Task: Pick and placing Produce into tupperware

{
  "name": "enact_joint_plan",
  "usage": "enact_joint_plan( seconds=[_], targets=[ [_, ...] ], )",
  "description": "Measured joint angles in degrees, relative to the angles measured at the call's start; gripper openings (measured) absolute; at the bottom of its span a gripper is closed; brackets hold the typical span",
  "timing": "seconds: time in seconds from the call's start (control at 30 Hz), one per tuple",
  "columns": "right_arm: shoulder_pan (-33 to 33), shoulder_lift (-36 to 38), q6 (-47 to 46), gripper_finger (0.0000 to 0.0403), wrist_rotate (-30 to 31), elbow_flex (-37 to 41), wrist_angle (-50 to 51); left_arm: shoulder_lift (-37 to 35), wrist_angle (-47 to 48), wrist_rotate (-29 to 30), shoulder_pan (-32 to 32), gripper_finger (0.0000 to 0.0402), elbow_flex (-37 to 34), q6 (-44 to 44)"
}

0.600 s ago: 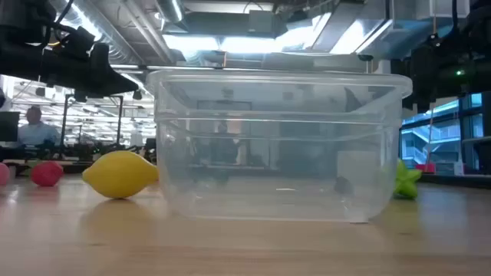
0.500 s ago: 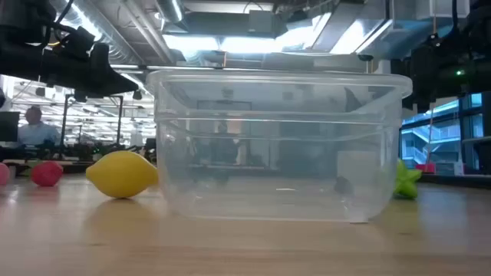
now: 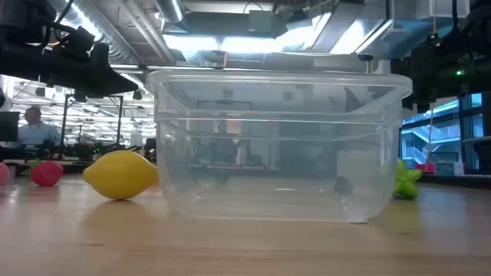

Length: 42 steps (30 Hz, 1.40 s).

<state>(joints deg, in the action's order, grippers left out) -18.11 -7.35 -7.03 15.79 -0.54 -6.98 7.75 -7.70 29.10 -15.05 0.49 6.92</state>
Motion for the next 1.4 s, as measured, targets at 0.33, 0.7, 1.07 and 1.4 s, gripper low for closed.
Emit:
enact_joint_plan(
  seconds=[0.33,0.7,1.07,1.4],
  targets=[
    [0.00,-0.01,0.00,0.0233,0.01,0.00,-0.01,0.00,0.02,0.00,0.02,0.0034,0.02,0.00],
    [0.01,-0.01,0.00,0.0233,0.01,0.00,-0.01,-0.02,0.01,-0.02,0.00,0.0056,0.01,0.02],
    [0.02,-0.02,0.00,0.0233,0.02,0.00,-0.02,-0.02,0.00,-0.02,0.00,0.0076,0.01,0.02],
    [0.02,-0.02,0.00,0.0233,0.00,0.00,0.00,-0.02,0.01,-0.02,0.01,0.0092,0.02,0.02]
  ],
)
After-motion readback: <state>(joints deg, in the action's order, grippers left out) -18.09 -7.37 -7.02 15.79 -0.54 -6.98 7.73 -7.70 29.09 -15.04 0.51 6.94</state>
